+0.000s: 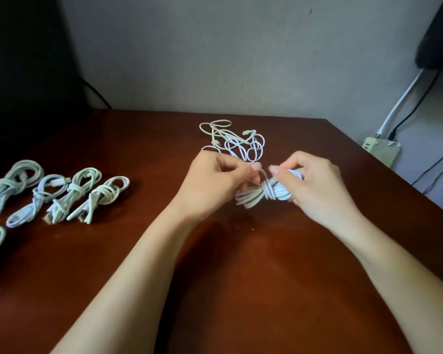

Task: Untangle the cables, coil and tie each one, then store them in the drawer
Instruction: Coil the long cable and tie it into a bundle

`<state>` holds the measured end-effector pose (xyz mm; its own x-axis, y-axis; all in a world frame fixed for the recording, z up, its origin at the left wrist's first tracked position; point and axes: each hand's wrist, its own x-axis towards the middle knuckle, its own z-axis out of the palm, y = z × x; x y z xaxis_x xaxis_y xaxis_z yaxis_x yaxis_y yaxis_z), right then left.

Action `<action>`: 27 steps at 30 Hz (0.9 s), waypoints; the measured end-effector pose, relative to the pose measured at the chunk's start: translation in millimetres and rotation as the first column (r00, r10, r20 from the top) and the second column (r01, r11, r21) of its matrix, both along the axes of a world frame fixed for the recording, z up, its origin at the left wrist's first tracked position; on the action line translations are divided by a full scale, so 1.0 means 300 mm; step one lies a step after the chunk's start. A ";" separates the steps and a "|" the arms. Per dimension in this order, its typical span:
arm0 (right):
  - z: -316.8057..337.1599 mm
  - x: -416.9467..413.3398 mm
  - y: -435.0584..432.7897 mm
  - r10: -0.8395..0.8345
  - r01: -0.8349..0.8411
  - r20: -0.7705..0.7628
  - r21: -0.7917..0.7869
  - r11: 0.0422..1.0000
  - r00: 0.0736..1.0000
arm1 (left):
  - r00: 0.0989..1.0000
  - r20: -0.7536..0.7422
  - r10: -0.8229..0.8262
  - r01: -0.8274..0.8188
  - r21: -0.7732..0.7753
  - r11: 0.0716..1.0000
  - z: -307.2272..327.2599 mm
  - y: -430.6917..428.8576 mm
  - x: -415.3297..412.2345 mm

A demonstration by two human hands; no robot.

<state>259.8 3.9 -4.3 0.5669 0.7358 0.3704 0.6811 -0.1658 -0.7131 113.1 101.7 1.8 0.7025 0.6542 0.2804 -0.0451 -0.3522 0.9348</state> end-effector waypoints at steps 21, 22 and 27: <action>0.032 -0.023 -0.005 0.275 0.109 -0.761 0.411 0.905 0.587 | 0.986 -0.010 -0.167 0.166 -0.055 0.985 -0.036 -0.065 0.046; 0.036 -0.024 -0.006 0.314 0.099 -0.802 0.417 0.904 0.509 | 0.987 0.020 -0.162 0.163 -0.092 0.982 -0.035 -0.067 0.048; 0.045 -0.024 0.006 0.370 0.018 -0.894 0.387 0.922 0.251 | 0.974 0.134 -0.181 0.220 -0.399 0.890 -0.032 -0.065 0.047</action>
